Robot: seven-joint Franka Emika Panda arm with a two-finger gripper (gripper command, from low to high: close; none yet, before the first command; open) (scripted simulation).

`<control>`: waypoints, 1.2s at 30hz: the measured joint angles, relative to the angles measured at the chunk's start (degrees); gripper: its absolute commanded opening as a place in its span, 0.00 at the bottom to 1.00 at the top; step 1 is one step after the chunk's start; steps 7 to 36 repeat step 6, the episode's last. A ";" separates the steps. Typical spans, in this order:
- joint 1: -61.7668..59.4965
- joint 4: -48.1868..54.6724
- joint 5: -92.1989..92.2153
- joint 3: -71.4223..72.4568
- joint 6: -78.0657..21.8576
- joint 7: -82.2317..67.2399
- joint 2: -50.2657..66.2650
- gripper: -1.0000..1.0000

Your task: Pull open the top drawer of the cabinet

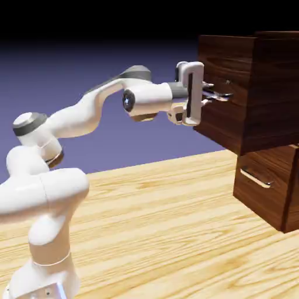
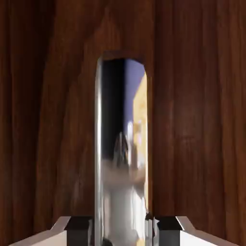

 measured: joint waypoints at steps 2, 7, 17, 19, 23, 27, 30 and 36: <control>4.15 -3.87 -2.14 -1.39 0.16 0.47 1.09 0.00; 6.81 -6.10 -3.85 -2.28 0.45 1.06 1.87 1.00; 6.81 -6.10 -3.85 -2.28 0.45 1.06 1.87 1.00; 6.81 -6.10 -3.85 -2.28 0.45 1.06 1.87 1.00; 6.81 -6.10 -3.85 -2.28 0.45 1.06 1.87 1.00; 6.81 -6.10 -3.85 -2.28 0.45 1.06 1.87 1.00; 6.81 -6.10 -3.85 -2.28 0.45 1.06 1.87 1.00; 6.81 -6.10 -3.85 -2.28 0.45 1.06 1.87 1.00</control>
